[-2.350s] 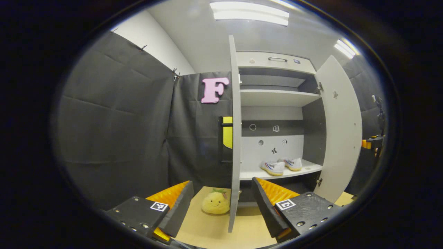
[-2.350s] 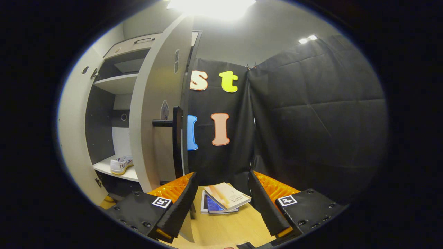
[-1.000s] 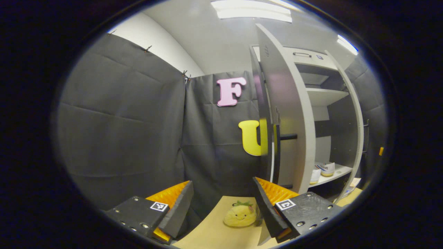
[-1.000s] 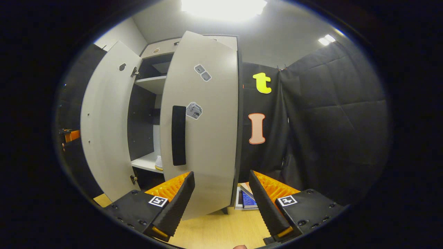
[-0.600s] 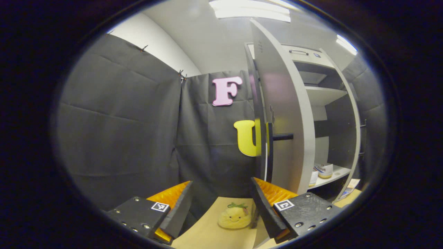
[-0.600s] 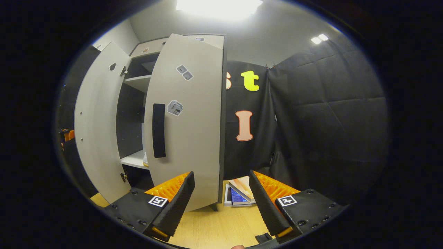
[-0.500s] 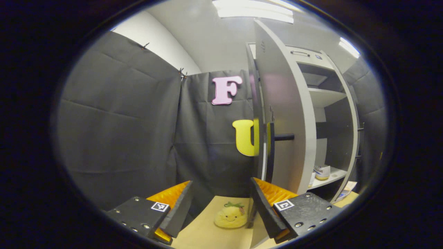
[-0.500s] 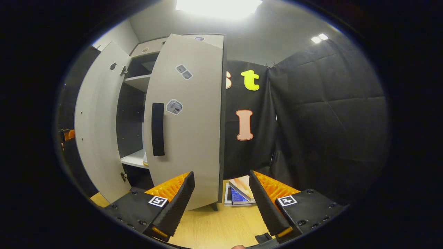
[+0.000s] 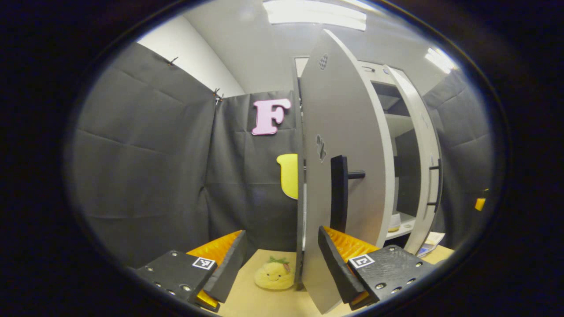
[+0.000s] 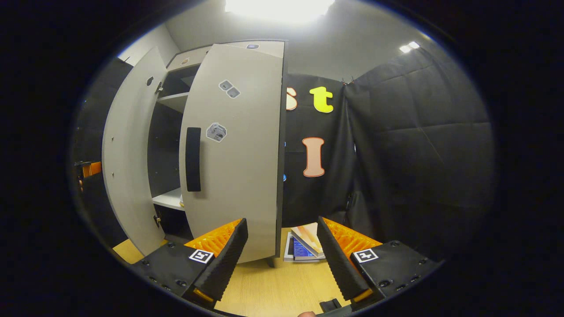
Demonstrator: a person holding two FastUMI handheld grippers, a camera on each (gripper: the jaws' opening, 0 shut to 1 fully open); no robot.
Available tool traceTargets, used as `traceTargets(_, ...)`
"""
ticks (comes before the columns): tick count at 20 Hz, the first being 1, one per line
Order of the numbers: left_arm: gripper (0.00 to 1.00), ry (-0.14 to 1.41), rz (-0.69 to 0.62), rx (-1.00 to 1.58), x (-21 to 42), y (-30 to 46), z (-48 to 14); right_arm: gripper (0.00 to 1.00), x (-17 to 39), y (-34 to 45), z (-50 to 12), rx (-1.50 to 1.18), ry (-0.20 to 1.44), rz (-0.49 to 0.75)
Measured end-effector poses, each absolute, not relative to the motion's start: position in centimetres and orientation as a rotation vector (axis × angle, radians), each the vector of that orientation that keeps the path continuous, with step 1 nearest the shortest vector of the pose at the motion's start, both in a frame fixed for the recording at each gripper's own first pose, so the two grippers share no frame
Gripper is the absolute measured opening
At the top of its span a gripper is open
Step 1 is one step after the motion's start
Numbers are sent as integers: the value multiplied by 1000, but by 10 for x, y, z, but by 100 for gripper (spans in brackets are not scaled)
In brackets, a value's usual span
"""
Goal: Grab one shoe with the right hand and put it into the shoe cabinet, grab the other shoe with the left hand and put it into the shoe cabinet; then close the right door with the right hand and the left door with the left hand.
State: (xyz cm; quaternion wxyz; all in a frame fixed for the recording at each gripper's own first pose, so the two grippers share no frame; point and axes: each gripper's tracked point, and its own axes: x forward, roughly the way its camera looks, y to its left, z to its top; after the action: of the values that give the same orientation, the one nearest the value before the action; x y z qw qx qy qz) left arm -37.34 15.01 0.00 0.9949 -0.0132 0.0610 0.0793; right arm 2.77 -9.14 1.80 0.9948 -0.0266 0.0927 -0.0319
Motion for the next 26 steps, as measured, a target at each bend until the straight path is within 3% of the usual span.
traceTargets(10,94,133,-24,-75,-372,92,-1,99,23,-116,13,-17,183,-41)
traceTargets(26,94,88,24,2,-381,104,12,99,19,-83,24,1,107,147)
